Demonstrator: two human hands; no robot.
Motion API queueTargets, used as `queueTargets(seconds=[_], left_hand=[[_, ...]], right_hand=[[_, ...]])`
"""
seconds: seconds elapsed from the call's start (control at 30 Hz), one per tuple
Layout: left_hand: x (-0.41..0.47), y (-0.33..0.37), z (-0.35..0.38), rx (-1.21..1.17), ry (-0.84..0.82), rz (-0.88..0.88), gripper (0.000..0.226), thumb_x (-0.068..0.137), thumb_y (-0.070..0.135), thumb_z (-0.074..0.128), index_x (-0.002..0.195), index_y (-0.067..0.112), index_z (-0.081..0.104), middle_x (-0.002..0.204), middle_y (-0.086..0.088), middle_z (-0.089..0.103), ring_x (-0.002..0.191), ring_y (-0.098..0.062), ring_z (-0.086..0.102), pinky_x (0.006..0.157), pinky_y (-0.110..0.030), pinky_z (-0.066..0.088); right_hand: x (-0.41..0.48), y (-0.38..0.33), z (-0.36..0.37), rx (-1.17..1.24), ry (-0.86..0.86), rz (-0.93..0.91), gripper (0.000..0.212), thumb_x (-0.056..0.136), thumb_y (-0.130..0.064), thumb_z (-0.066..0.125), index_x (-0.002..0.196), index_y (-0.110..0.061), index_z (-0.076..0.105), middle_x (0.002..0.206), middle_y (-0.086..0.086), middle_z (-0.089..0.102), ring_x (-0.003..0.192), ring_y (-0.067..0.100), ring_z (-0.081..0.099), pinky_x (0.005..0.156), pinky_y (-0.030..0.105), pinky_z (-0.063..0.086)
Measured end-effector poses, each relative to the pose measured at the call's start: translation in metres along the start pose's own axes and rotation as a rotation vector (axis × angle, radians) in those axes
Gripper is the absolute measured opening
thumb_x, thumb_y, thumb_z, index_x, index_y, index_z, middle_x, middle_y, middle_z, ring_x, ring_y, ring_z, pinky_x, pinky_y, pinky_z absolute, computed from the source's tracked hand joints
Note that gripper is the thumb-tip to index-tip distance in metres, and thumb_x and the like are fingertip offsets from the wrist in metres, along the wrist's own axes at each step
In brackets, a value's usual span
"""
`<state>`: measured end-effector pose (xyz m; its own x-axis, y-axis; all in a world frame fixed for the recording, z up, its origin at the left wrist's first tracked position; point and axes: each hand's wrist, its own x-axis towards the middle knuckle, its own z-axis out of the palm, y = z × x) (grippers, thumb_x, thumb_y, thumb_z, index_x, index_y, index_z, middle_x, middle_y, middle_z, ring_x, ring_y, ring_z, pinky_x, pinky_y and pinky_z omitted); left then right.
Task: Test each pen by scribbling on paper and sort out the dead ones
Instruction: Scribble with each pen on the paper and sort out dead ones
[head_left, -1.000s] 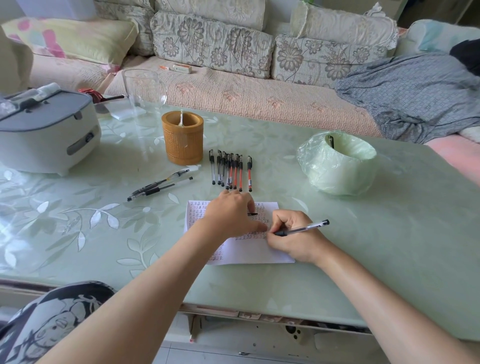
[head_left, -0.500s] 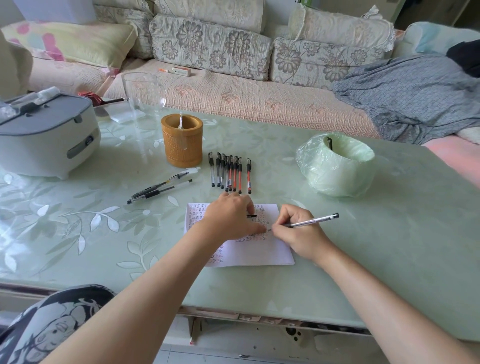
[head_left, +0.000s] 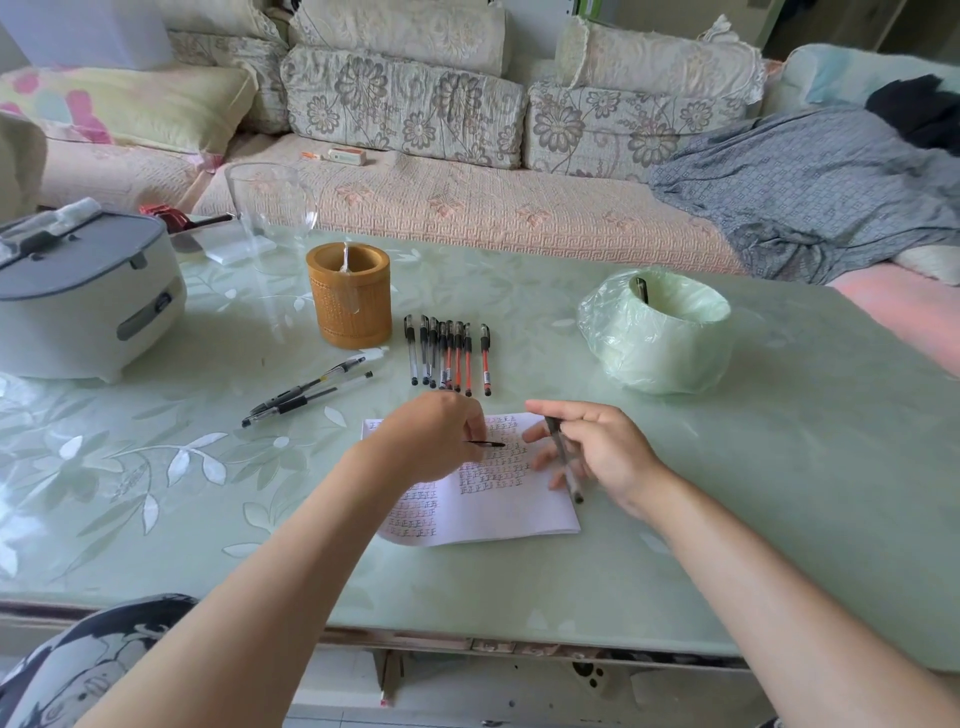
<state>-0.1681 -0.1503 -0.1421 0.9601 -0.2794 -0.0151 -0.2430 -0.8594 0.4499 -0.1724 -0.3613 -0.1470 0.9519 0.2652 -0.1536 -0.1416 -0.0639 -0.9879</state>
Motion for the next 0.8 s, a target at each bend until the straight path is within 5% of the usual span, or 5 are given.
queueTargets(seconds=[0.13, 0.27, 0.4, 0.7, 0.8], left_hand=[[-0.001, 0.001, -0.004, 0.011, 0.03, 0.001, 0.012, 0.092, 0.027, 0.064, 0.101, 0.025, 0.071, 0.096, 0.008, 0.07, 0.082, -0.012, 0.063, 0.071, -0.027, 0.052], [0.0, 0.0, -0.008, 0.006, 0.041, 0.003, 0.019, 0.097, 0.027, 0.053, 0.105, 0.025, 0.071, 0.09, 0.004, 0.07, 0.066, -0.011, 0.058, 0.061, -0.027, 0.048], [-0.001, 0.0, -0.01, -0.012, 0.053, -0.014, 0.02, 0.099, 0.027, 0.051, 0.105, 0.024, 0.07, 0.093, 0.004, 0.07, 0.078, -0.014, 0.062, 0.071, -0.032, 0.054], [-0.002, 0.002, -0.01, -0.012, 0.056, -0.004, 0.02, 0.098, 0.03, 0.051, 0.105, 0.028, 0.07, 0.095, 0.007, 0.07, 0.084, -0.014, 0.063, 0.076, -0.037, 0.055], [-0.002, 0.007, -0.008, -0.06, 0.018, 0.021, 0.018, 0.098, 0.03, 0.052, 0.098, 0.028, 0.07, 0.09, 0.009, 0.07, 0.073, -0.005, 0.061, 0.066, -0.024, 0.052]], right_hand=[[0.001, -0.007, -0.004, -0.078, 0.01, -0.069, 0.027, 0.098, 0.003, 0.038, 0.102, -0.011, 0.061, 0.085, 0.009, 0.058, 0.055, 0.026, 0.059, 0.047, 0.031, 0.048], [0.006, -0.007, -0.002, -0.504, 0.117, -0.157, 0.027, 0.085, -0.013, 0.069, 0.101, -0.032, 0.058, 0.078, -0.007, 0.067, 0.054, 0.012, 0.058, 0.056, 0.028, 0.045], [0.003, -0.01, 0.002, -0.951, 0.187, -0.212, 0.014, 0.085, -0.031, 0.07, 0.098, -0.035, 0.072, 0.088, -0.02, 0.069, 0.071, -0.005, 0.055, 0.074, 0.024, 0.047], [0.004, -0.013, 0.006, -0.989, 0.132, -0.248, 0.015, 0.09, -0.026, 0.065, 0.102, -0.031, 0.073, 0.103, -0.012, 0.072, 0.092, 0.01, 0.063, 0.081, 0.025, 0.048], [0.005, -0.009, 0.008, -0.974, 0.09, -0.271, 0.015, 0.09, -0.024, 0.063, 0.101, -0.03, 0.071, 0.103, -0.011, 0.071, 0.096, 0.011, 0.063, 0.086, 0.03, 0.05]])
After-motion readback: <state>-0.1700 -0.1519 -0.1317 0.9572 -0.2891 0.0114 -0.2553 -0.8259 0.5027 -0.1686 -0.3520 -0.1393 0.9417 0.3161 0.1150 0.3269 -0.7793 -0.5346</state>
